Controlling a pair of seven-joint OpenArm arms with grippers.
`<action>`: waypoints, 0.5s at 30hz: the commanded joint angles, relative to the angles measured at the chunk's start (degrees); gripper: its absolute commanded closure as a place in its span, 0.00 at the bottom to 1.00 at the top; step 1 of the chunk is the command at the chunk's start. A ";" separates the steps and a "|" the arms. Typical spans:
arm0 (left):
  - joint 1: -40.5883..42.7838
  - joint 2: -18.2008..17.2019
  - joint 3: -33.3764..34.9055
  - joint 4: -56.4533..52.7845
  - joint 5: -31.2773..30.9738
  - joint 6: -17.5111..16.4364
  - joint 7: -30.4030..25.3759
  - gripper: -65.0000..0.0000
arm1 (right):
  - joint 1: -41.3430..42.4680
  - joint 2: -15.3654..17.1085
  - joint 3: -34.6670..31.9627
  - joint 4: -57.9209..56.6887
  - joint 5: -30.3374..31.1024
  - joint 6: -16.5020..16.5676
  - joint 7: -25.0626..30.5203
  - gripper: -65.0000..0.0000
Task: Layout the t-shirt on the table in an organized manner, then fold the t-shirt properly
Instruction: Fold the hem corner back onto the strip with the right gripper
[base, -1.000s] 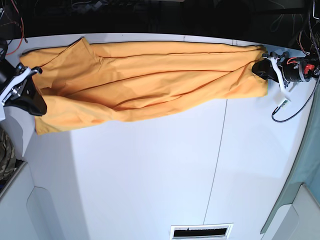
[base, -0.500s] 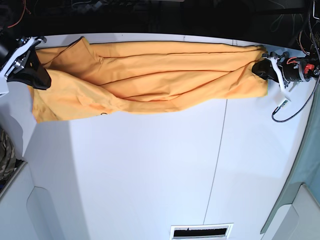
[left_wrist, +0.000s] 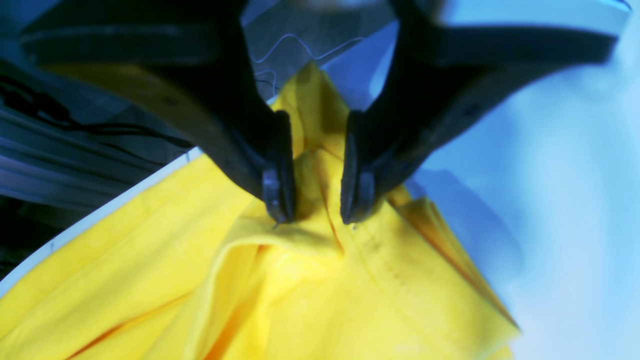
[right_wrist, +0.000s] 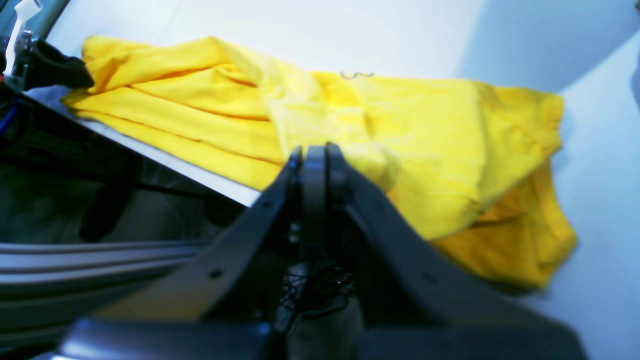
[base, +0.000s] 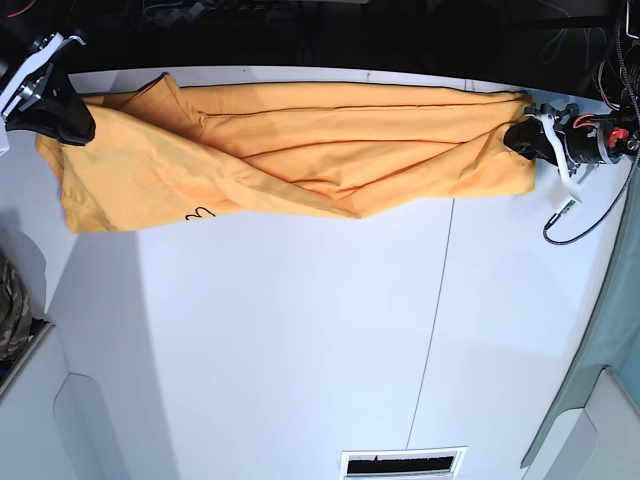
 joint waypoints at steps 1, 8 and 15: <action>-0.57 -1.29 -0.48 0.46 0.96 -0.21 -0.17 0.69 | -0.33 0.76 1.29 1.03 1.31 0.28 1.29 1.00; -0.59 -1.29 -0.48 0.46 0.94 -0.21 -0.74 0.69 | -0.15 0.76 2.56 0.98 1.38 0.31 1.64 1.00; -0.59 -1.29 -0.48 0.46 0.96 -0.21 -1.22 0.69 | 5.42 0.76 2.45 -5.35 -6.32 0.22 6.95 1.00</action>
